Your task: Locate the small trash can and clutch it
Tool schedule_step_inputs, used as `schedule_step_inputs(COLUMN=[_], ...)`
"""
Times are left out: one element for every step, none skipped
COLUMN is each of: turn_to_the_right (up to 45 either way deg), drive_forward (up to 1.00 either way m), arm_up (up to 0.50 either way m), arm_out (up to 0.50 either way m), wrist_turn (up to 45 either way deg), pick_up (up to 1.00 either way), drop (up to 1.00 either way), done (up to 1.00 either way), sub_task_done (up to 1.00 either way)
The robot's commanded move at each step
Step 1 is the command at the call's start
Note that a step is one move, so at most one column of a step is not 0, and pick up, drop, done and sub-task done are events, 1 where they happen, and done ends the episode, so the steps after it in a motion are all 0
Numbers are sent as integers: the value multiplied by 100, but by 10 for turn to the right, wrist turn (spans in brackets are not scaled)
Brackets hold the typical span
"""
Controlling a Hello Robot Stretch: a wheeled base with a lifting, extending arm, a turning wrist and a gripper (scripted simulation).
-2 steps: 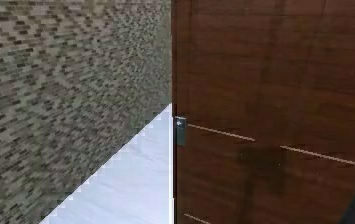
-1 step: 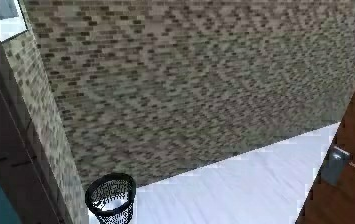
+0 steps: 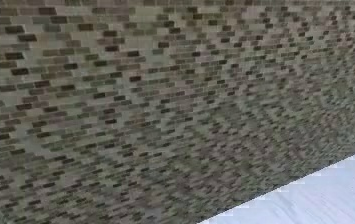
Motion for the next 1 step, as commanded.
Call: schedule_step_inputs(turn_to_the_right=[-450], drive_forward=[0], arm_up=[0], arm_out=[0], wrist_turn=[0], pick_up=[0], drop=[0], done=[0], sub_task_done=[0])
